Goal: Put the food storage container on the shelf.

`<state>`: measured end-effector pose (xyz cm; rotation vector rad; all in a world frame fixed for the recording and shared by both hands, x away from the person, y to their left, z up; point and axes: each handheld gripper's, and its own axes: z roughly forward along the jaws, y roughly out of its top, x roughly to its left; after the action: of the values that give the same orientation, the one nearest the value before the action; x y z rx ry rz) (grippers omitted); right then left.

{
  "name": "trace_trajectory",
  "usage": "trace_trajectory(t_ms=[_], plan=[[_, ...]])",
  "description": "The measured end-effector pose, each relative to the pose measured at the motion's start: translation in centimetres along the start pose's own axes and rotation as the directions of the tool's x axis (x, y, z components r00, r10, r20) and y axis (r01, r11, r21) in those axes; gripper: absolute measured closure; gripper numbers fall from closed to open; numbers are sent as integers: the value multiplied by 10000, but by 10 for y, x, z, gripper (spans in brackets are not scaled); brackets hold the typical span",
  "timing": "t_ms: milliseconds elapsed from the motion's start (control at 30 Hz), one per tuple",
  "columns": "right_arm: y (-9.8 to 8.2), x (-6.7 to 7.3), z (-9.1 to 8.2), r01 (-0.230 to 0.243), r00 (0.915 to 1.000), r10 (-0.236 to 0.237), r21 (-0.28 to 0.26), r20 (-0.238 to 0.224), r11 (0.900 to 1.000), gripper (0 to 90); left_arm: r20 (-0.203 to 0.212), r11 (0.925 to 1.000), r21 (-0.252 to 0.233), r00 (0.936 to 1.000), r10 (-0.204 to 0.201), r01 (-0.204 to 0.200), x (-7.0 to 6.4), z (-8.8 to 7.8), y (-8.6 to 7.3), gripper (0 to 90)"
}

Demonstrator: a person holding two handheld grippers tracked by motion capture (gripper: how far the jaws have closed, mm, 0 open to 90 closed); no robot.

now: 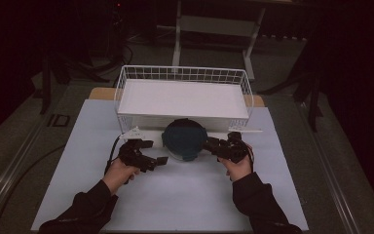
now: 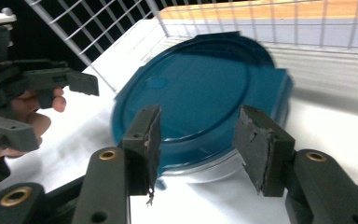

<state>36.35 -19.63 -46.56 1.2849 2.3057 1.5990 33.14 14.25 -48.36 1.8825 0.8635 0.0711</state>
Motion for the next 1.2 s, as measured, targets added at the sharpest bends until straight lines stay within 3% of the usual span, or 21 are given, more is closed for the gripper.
trace_trajectory(t_ms=[233,400,467,633,867,1200], plan=[[-9,17,-7,255,9990,-247,223,-365,9994,544,135,9999,108,9999,75,-77,-11,-12,-7,7],[-18,24,-5,350,9984,-327,501,-454,9981,625,184,9994,140,9993,317,-320,-19,-16,-11,7],[-25,28,-3,541,9977,-509,724,-456,9959,741,182,9987,150,9987,478,-480,-24,-19,-15,7],[-34,31,3,750,9962,-689,1224,-539,9896,897,245,9987,186,9986,479,-483,-29,-23,-26,7],[-42,32,14,1091,9933,-1008,1686,-570,9796,899,141,9961,391,9968,792,-797,-38,-26,-37,7],[-41,24,27,798,9965,-739,1833,-390,9798,899,-3,9959,362,9966,828,-828,-42,-28,-46,7]])
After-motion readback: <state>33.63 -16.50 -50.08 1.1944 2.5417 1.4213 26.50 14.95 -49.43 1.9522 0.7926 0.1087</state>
